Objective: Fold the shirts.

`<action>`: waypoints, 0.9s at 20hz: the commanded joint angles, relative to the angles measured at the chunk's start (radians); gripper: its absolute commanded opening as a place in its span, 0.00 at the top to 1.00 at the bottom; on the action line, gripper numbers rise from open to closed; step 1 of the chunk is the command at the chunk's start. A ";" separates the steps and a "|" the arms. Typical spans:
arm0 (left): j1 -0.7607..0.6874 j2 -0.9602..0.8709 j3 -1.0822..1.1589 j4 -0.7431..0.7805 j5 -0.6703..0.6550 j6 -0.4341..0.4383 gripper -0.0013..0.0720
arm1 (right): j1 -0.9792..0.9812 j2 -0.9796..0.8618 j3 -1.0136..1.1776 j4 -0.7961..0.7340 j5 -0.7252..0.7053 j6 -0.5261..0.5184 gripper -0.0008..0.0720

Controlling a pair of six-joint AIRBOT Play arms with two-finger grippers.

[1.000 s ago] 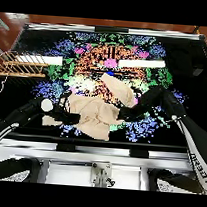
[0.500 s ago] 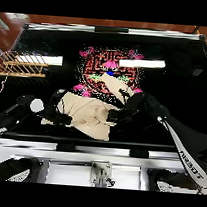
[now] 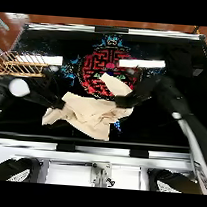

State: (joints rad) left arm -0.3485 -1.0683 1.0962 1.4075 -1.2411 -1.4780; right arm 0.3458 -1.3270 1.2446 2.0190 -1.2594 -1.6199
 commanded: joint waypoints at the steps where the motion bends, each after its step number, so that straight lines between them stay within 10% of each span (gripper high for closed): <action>1: 0.040 0.033 0.244 0.113 -0.141 0.040 0.92 | -0.091 0.178 0.168 -0.115 -0.121 -0.022 0.89; 7: 0.074 0.084 0.238 0.003 -0.222 0.013 0.92 | -0.042 0.293 0.135 -0.113 -0.240 0.046 0.89; 18: -0.082 0.084 -0.406 -0.121 0.118 -0.116 0.92 | 0.172 0.293 -0.422 -0.238 0.039 0.187 0.89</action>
State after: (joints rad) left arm -0.4095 -0.9844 0.7715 1.3003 -1.2034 -1.5635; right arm 0.5034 -1.0355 0.8906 1.8332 -1.2915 -1.4738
